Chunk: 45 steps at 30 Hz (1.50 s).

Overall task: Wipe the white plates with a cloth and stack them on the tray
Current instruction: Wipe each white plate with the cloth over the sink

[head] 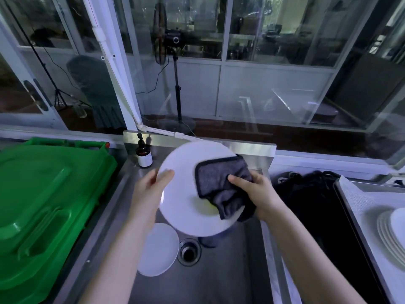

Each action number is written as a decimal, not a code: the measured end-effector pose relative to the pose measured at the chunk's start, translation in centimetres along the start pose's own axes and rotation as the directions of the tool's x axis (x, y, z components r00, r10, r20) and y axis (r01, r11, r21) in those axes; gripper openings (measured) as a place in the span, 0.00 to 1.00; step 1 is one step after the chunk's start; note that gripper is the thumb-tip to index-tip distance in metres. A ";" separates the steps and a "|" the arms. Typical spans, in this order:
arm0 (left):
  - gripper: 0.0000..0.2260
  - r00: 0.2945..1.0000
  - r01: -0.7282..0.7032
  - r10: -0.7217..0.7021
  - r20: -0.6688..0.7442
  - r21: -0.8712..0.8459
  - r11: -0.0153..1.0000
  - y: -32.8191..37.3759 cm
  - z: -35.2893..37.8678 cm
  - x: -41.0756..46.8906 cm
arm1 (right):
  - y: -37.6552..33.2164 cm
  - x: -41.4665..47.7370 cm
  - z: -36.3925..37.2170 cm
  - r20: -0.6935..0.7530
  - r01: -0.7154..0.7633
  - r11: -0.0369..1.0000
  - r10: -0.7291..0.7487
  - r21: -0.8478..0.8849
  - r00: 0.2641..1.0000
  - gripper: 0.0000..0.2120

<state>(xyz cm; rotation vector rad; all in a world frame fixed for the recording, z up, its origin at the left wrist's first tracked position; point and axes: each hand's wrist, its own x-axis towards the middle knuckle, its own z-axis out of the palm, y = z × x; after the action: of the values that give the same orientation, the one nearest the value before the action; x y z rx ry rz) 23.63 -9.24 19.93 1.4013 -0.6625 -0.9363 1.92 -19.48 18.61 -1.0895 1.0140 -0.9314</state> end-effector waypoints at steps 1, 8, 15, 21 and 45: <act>0.11 0.999 0.005 -0.009 -0.052 -0.066 0.998 -0.8 0.9 -1.0 | 0.8 -0.5 0.5 -0.051 -0.068 0.985 0.077 0.161 0.996 0.05; 0.11 0.990 -0.012 -0.015 -0.143 -0.183 0.983 -1.6 2.7 -1.3 | 3.2 -1.9 1.9 -0.096 -0.172 0.936 0.211 0.305 0.973 0.12; 0.11 0.923 -0.152 0.060 0.381 0.217 0.964 0.2 -0.6 1.1 | -4.4 0.4 -0.5 0.315 0.333 0.672 -0.154 -0.661 0.937 0.11; 0.09 0.983 -0.066 0.062 0.171 0.014 0.998 -0.8 -0.2 0.2 | -4.2 0.1 -0.3 0.143 0.212 0.903 -0.170 -0.374 0.975 0.06; 0.12 0.992 -0.120 0.122 -0.018 0.099 0.988 -0.4 -0.1 0.4 | -1.3 -0.4 -0.3 0.019 0.136 0.949 -0.136 -0.283 0.991 0.06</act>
<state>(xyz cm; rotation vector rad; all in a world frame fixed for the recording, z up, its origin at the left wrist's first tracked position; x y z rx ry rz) 23.82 -9.53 19.47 1.4395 -0.7753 -0.7992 1.40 -19.45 19.90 -1.4141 1.1073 -0.9134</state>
